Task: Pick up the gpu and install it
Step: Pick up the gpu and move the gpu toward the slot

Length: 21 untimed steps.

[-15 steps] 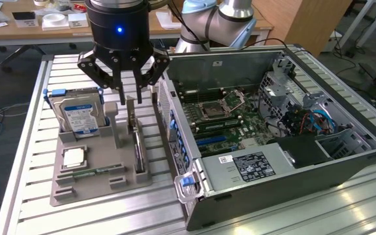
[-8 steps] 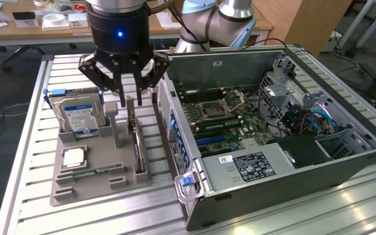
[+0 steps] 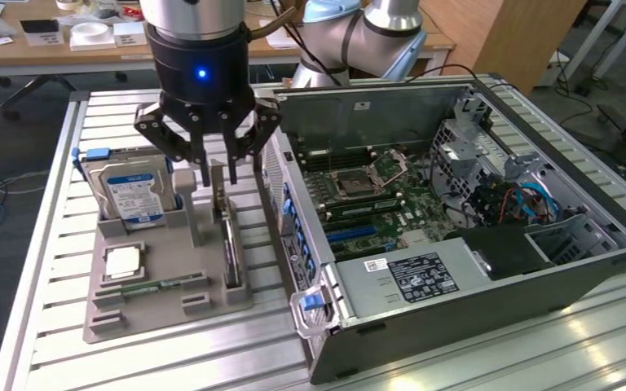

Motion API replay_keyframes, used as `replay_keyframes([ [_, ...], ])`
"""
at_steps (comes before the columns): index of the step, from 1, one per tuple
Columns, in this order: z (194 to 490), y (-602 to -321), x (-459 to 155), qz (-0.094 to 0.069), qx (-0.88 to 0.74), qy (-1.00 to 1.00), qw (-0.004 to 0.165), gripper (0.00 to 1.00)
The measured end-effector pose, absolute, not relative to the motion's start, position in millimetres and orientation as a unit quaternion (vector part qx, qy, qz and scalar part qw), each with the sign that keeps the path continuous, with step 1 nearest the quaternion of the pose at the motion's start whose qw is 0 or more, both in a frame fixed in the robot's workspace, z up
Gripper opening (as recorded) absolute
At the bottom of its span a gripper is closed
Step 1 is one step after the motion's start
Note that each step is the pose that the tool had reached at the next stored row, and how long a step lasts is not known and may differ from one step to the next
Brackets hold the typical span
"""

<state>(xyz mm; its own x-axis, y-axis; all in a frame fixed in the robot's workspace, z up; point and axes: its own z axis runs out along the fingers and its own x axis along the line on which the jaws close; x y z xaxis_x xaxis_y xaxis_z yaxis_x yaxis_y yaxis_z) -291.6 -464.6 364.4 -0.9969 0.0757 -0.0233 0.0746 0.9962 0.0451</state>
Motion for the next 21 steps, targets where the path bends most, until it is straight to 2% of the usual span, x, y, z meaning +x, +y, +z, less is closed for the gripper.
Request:
replay_keyframes([
  [21, 352, -465, -292, 0.022, 0.038, 0.999, 0.012, 0.36],
])
